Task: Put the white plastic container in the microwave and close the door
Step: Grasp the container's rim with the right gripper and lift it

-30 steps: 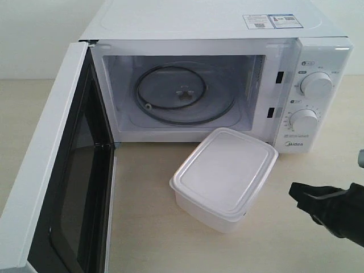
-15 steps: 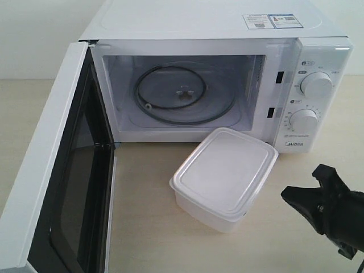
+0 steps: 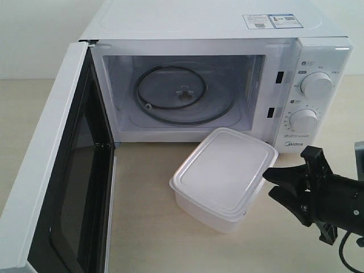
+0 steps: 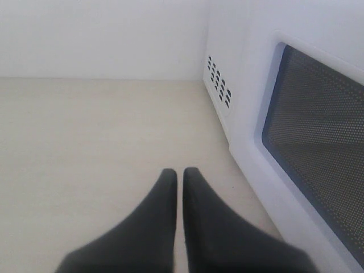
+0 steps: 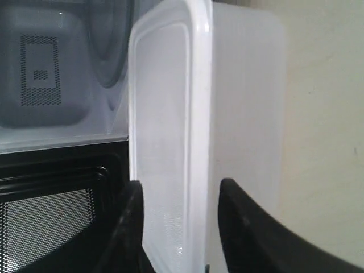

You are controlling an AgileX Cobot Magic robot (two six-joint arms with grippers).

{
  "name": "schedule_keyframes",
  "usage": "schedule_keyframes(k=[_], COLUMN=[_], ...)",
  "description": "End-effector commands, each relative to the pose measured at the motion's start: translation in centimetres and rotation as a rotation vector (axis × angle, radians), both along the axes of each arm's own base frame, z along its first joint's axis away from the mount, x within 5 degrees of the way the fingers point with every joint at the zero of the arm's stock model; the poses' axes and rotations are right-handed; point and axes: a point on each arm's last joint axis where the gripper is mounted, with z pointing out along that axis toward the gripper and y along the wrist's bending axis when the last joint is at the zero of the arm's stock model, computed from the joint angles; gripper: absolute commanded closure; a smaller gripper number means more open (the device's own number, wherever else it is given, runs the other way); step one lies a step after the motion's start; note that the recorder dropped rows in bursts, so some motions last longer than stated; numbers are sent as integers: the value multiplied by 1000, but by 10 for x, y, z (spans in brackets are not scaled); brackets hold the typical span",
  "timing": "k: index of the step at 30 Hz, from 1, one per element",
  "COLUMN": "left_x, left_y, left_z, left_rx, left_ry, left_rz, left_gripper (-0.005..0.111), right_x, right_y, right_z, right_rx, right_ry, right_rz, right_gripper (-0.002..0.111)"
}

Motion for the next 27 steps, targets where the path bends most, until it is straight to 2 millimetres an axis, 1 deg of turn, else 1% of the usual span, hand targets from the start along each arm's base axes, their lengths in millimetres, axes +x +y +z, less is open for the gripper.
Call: schedule_keyframes(k=[1,6,9,13,17,19,21,24,27], left_x=[0,0,0,0,0,0,0,0,0], left_y=[0,0,0,0,0,0,0,0,0], left_z=[-1,-1,-1,-1,-1,-1,-1,-1,-1], left_rx=[6,6,6,6,6,6,6,6,6], left_ry=[1,1,1,1,1,1,1,1,1], left_rz=[1,1,1,1,1,1,1,1,1], left_gripper=[102,102,102,102,102,102,102,102,102], right_x=[5,17,22,26,25,24,24,29,31], right_y=[-1,1,0,1,0,3,11,22,24], right_z=[-5,-1,-2,0,-2,-3,-3,-2,-3], right_rx=[-61,-64,-77,-66,-82,-87,-81,-111,-122], right_ry=[58,41,75,83,101,113,108,107,138], right_rz=[24,50,48,51,47,58,59,75,50], right_gripper=[67,67,67,67,67,67,67,67,67])
